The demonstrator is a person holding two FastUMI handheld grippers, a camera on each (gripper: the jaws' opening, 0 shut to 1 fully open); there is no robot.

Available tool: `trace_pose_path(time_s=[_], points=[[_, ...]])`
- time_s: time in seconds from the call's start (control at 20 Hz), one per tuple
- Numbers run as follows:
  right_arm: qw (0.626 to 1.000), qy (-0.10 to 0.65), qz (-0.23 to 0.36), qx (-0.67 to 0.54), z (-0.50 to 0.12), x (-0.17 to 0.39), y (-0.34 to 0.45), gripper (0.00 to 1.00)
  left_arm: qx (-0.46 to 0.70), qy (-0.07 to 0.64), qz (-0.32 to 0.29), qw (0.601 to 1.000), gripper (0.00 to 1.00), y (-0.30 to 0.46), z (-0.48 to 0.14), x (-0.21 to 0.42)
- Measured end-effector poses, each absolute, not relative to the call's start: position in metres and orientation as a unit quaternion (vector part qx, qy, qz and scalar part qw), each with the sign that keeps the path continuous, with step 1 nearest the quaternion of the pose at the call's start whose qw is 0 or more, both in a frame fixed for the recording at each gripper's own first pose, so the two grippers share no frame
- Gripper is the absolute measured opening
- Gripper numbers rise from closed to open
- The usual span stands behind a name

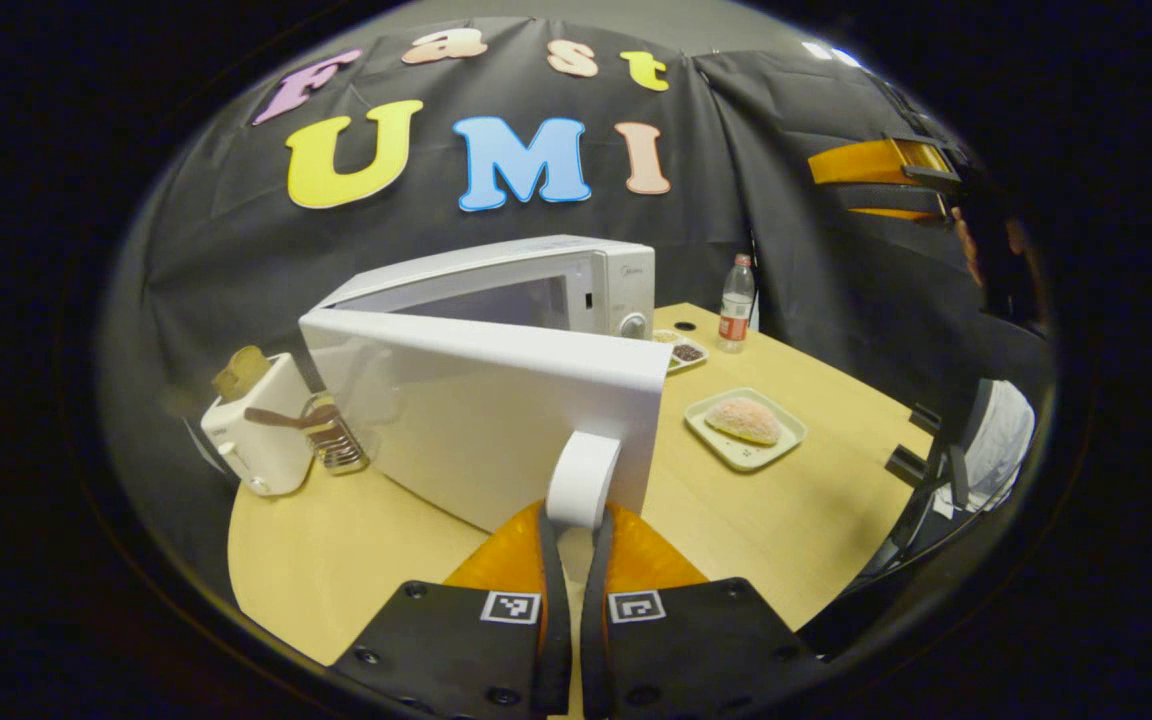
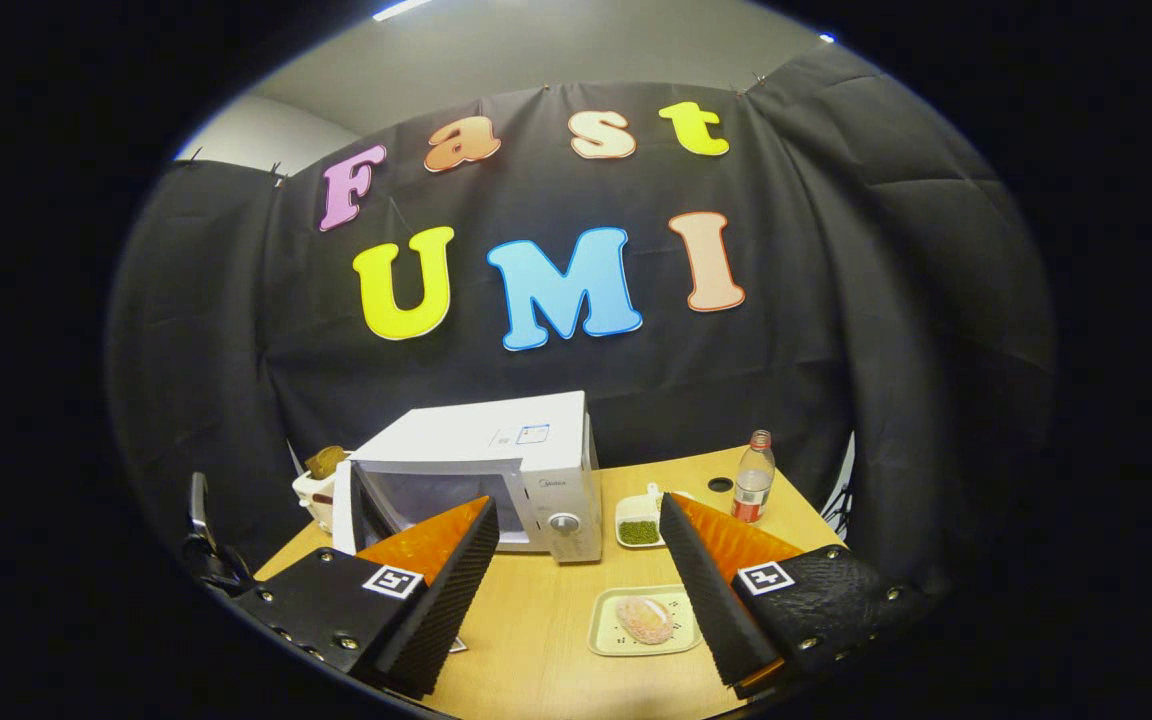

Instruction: Open the microwave oven with the left hand, put the food in, and close the microwave oven.

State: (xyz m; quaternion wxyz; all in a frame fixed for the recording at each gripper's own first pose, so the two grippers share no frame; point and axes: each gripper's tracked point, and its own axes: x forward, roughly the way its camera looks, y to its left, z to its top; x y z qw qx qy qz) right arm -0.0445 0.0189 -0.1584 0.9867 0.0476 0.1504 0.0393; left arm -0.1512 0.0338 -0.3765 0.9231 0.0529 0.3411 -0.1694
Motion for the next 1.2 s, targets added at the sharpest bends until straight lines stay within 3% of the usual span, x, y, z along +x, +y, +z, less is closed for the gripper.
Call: trace_pose_path(time_s=[0.25,0.7,1.2], points=[[0.986,0.164,0.031,-0.001,-0.18,-0.042,0.029,0.98,0.065,0.344,-0.164,0.922,0.11,0.079,-0.371,-0.18],[0.965,0.256,0.027,-0.058,-0.257,-0.034,0.032,0.99,0.08,0.357,-0.18,0.913,0.11,0.148,-0.369,-0.206],[0.895,0.442,0.009,-0.058,-0.422,-0.017,-0.021,0.94,0.073,0.359,-0.159,0.917,0.11,0.202,-0.369,-0.214]])
